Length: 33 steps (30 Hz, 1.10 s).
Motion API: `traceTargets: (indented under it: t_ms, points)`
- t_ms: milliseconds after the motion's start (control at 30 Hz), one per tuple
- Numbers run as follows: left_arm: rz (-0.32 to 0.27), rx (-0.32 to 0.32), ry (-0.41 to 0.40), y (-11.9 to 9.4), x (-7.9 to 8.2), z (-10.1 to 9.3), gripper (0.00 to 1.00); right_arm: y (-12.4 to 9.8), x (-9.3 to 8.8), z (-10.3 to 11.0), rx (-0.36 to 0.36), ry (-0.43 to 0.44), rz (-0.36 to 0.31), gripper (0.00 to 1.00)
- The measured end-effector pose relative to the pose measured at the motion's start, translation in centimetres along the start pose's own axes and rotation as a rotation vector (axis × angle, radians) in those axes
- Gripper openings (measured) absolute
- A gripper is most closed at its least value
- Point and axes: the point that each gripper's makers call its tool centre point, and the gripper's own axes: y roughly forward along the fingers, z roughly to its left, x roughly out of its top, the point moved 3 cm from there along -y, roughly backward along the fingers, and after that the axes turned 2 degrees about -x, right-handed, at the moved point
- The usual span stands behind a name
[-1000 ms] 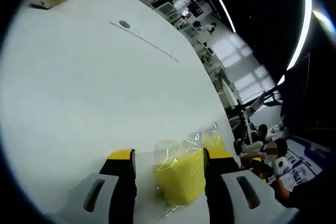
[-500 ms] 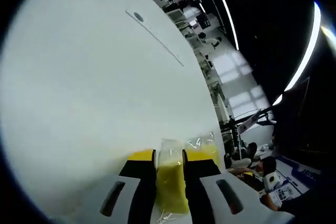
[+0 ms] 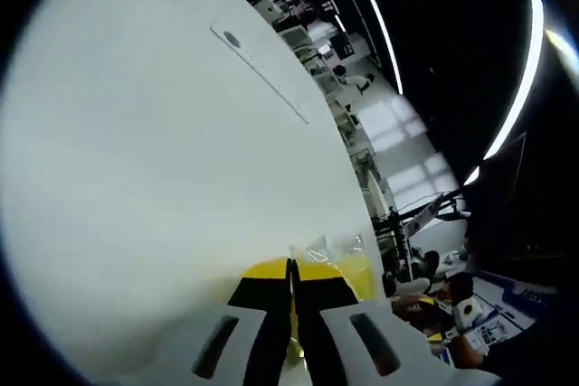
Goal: Compare the silicone blocks by pressing each to a similar depth, holding the contact briefly, and releasing to observe deformation and rebound differences across the visible hardness samples.
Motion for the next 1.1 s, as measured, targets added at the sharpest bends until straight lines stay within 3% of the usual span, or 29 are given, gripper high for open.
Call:
traceTargets:
  t_ms: [300,400,567,733,833,1000,1100]
  points:
    - [0.0,-0.019,0.117,-0.7,0.2,-1.2,0.0,0.0,-0.2,0.2,0.001,-0.002,0.008,0.56]
    - [0.013,-0.049,0.22,-1.2,0.1,-2.5,0.0,0.0,-0.2,0.2,0.002,-0.005,0.01,0.56]
    - [-0.001,-0.17,0.407,-2.4,-0.6,-7.0,0.0,0.1,0.0,0.0,0.002,0.001,0.006,0.55]
    - [0.02,-0.218,0.598,-4.1,-1.7,-10.6,0.0,0.5,0.6,0.0,0.016,-0.012,-0.005,0.55]
    - [0.015,-0.29,0.659,-5.2,-2.4,-13.0,0.0,1.0,1.0,0.2,0.028,-0.022,-0.009,0.55]
    - [0.064,-0.246,0.841,-6.4,-2.7,-14.3,0.0,1.5,2.0,0.5,0.055,-0.029,-0.027,0.55]
    - [0.059,-0.28,0.84,-7.1,-2.5,-15.8,0.0,1.7,2.4,0.7,0.068,-0.045,-0.03,0.55]
